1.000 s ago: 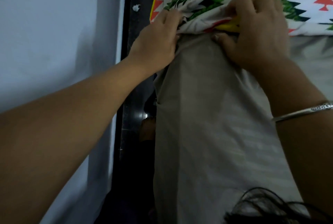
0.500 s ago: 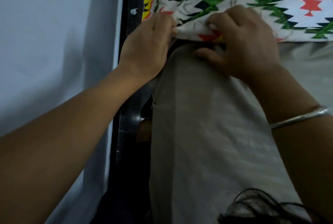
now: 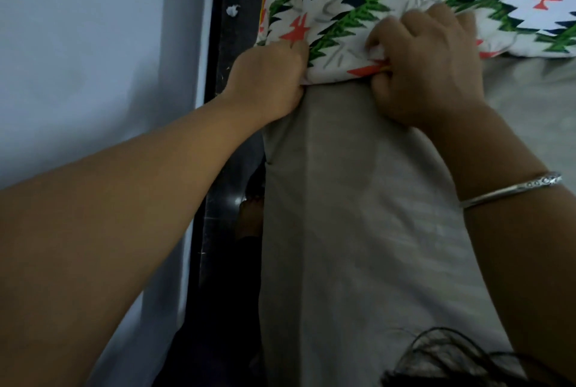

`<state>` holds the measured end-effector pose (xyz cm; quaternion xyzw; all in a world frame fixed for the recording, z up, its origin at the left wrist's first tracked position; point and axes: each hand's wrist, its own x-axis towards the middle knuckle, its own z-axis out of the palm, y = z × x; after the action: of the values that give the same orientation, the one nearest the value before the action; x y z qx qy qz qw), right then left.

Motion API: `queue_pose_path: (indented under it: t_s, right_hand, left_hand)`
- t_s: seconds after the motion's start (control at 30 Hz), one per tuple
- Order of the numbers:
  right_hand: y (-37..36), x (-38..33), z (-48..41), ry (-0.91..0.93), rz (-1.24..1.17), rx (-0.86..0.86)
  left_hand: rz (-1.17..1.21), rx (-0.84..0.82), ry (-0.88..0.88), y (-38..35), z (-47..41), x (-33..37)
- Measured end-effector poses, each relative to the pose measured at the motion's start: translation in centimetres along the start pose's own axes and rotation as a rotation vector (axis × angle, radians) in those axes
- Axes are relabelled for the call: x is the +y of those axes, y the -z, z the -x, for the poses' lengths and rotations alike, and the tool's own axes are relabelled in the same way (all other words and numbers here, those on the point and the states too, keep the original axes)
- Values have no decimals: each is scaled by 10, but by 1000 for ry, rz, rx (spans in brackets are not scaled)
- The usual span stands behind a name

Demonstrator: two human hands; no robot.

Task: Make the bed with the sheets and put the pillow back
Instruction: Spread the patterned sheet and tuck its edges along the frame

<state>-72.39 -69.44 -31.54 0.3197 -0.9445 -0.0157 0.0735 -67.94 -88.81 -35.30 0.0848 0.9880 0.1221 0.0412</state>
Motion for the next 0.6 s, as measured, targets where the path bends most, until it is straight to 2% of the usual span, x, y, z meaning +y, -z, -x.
queue_pose_path:
  t_s: [0.1, 0.17, 0.27, 0.3, 0.37, 0.5, 0.6]
  right_hand:
    - [0, 5, -6, 20, -38, -32]
    - [0, 4, -9, 21, -31, -32]
    - [-1, -3, -15, -8, -9, 51]
    - [-2, -5, -16, 2, -3, 45]
    - [-5, -9, -15, 20, -14, -58]
    - [4, -3, -15, 55, -93, -181]
    - [15, 5, -17, 113, -195, -232]
  left_hand:
    - [-25, 11, -9, -3, -2, -4]
    - [-45, 74, 2, -3, -1, -10]
    - [-94, 188, 81, 1, 6, -17]
    - [-90, 179, 115, 0, 9, -17]
    - [-110, 43, 143, -7, 13, -11]
    - [-121, -198, 36, -16, 16, -6]
    - [75, -166, 8, 1, 12, -18]
